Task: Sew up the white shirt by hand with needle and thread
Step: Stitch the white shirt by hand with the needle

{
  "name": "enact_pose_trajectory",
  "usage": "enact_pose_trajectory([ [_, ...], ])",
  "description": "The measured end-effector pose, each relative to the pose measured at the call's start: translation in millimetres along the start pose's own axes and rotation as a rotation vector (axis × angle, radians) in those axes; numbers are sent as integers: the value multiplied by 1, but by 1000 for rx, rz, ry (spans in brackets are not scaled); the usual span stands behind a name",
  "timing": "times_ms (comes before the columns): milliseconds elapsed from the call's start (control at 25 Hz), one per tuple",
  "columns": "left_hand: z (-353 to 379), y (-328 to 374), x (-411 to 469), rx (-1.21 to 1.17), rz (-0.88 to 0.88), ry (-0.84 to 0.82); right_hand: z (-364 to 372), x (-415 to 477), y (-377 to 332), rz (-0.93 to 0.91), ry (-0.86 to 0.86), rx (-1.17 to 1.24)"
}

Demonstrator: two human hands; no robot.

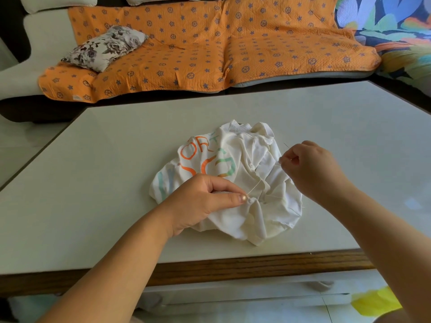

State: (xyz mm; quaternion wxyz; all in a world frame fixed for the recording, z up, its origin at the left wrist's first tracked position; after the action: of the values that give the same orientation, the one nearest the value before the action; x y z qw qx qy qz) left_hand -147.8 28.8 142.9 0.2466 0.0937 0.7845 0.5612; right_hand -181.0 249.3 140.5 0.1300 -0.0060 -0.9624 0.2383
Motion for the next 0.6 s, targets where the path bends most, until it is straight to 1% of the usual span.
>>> enact_pose_trajectory([
  [80, 0, -1, 1, 7, 6, 25, -5, -6, -7, -55, 15, 43],
  [160, -1, 0, 1, 7, 10, 47, -16, -19, -22, -164, 7, 216],
  [200, -1, 0, 1, 8, 15, 51, -21, -29, -30, -218, -72, 310],
  [240, -1, 0, 1, 9, 20, 55, -23, -36, -36, -253, -185, 357],
  [280, -1, 0, 1, 13, 26, 62, -23, -41, -39, -274, -289, 351],
  [320, -1, 0, 1, 12, 30, 68, -19, -44, -38, -279, -346, 335],
  [360, -1, 0, 2, 2, 30, 72, -15, -44, -34, -276, -347, 323],
  [480, -2, 0, 1, -33, 18, 96, -13, -39, -30, -242, -270, 367],
  [600, -4, -1, 3, -69, 20, 152, -16, -40, -32, -217, -298, 400],
])
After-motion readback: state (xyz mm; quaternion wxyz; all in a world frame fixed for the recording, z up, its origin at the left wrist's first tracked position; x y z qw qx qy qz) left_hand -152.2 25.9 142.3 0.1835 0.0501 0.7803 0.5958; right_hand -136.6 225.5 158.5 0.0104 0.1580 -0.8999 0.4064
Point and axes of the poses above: each hand's wrist, its own x-axis towards the middle knuckle, its own z-axis out of the palm, y = z × x, the point moved 1 cm from there along x, towards the middle knuckle, and after that the axes turned 5 degrees about -z, right-handed, at the moved point
